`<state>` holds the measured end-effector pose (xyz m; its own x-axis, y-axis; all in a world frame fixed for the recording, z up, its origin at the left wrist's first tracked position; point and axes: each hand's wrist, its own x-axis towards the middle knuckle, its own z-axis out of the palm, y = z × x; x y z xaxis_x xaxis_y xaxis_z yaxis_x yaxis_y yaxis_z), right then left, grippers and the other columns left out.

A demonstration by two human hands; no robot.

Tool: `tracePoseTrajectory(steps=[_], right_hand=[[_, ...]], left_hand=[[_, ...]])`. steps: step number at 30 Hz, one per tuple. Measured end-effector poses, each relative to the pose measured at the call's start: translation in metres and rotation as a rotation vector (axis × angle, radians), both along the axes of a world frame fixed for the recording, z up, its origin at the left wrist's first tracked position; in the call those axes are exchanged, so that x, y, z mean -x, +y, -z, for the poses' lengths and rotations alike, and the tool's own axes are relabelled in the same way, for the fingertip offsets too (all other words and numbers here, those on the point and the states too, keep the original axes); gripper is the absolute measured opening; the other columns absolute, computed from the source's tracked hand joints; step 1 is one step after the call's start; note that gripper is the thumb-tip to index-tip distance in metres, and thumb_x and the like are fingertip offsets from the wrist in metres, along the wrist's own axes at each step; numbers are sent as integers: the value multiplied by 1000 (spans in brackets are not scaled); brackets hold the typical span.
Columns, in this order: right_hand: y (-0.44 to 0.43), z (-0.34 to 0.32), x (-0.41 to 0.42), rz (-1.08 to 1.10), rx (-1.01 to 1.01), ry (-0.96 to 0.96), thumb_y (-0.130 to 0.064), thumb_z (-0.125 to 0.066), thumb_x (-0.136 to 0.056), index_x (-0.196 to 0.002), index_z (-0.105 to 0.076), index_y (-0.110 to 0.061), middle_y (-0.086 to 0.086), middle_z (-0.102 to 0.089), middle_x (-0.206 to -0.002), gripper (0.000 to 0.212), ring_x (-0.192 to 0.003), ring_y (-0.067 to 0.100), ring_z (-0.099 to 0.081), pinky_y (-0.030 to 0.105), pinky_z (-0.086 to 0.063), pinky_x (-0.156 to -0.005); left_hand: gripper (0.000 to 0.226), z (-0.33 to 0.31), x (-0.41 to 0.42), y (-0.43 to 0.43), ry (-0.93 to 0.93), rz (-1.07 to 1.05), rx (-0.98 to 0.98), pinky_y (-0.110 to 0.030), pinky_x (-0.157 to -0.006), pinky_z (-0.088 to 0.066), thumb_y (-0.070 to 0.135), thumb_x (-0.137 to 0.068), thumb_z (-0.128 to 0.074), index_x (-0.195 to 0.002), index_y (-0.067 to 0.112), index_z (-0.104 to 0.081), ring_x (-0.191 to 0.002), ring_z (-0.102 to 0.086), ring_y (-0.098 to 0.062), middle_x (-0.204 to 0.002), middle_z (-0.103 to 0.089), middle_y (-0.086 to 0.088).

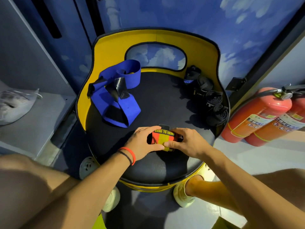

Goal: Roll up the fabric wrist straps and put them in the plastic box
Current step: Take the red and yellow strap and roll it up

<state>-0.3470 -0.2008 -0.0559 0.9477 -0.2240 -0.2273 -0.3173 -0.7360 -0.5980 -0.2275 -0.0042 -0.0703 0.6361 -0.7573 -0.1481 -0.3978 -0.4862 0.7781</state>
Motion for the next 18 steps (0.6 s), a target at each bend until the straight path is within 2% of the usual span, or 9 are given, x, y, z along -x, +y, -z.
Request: tracePoseTrajectory(steps=[4, 6, 7, 9, 11, 12, 14, 16, 18], right_hand=[[1, 0, -2, 48, -116, 14, -81, -55, -80, -114, -67, -29, -5, -71, -97, 63, -88, 14, -66, 41, -56, -83], [6, 11, -2, 91, -30, -44, -89, -41, -81, -120, -65, -26, -3, -66, -101, 77, -92, 18, -62, 46, -54, -85], [10, 16, -1, 126, 34, -98, -86, -39, -84, -127, -61, -24, -1, -62, -108, 79, -99, 20, -59, 45, -53, -89], [20, 21, -1, 159, 149, -296, -63, -51, -94, -135, -57, -18, 2, -57, -122, 61, -109, 23, -54, 38, -48, -94], [30, 15, -2, 88, 296, -517, -31, -64, -96, -123, -62, -17, 0, -60, -119, 30, -103, 23, -56, 36, -47, -89], [33, 13, -2, 54, 346, -571, -21, -66, -92, -117, -65, -17, 0, -62, -116, 26, -101, 23, -57, 37, -47, -89], [36, 13, 0, 39, 357, -530, -21, -68, -81, -121, -65, -16, -1, -63, -123, 40, -110, 23, -58, 40, -46, -101], [33, 17, 2, 24, 385, -410, -31, -71, -76, -136, -58, -16, 0, -57, -139, 63, -127, 21, -53, 41, -32, -119], [29, 18, 0, 4, 450, -331, -42, -79, -74, -144, -51, -17, 1, -53, -146, 80, -135, 20, -48, 39, -21, -121]], left_hand=[[62, -3, -16, -8, -8, 92, -74, -36, -111, -37, 46, -83, -76, -140, 35, -52, -124, -41, -10, -134, -52, 13], [56, -4, -26, -12, -36, 133, -125, -36, -111, -35, 50, -86, -72, -137, 33, -55, -125, -39, -14, -135, -47, 14], [54, -4, -31, -14, -36, 147, -159, -36, -112, -33, 53, -87, -70, -136, 34, -56, -125, -38, -15, -135, -45, 14], [51, -7, -39, -20, -3, 167, -233, -37, -114, -31, 58, -88, -65, -133, 35, -57, -125, -36, -15, -134, -42, 14], [46, -10, -47, -29, 45, 174, -293, -39, -114, -32, 61, -90, -60, -130, 38, -58, -126, -38, -17, -133, -44, 11], [47, -12, -50, -34, 72, 173, -314, -41, -113, -34, 63, -90, -58, -129, 38, -59, -126, -40, -18, -133, -45, 10], [53, -13, -55, -40, 131, 151, -329, -41, -109, -40, 67, -89, -57, -132, 36, -57, -124, -47, -18, -130, -49, 8], [53, -13, -56, -45, 189, 91, -290, -34, -101, -42, 63, -90, -58, -133, 33, -51, -119, -51, -16, -125, -53, 9], [45, -10, -55, -49, 192, 21, -234, -30, -93, -40, 60, -90, -60, -124, 32, -53, -115, -53, -14, -122, -54, 7]])
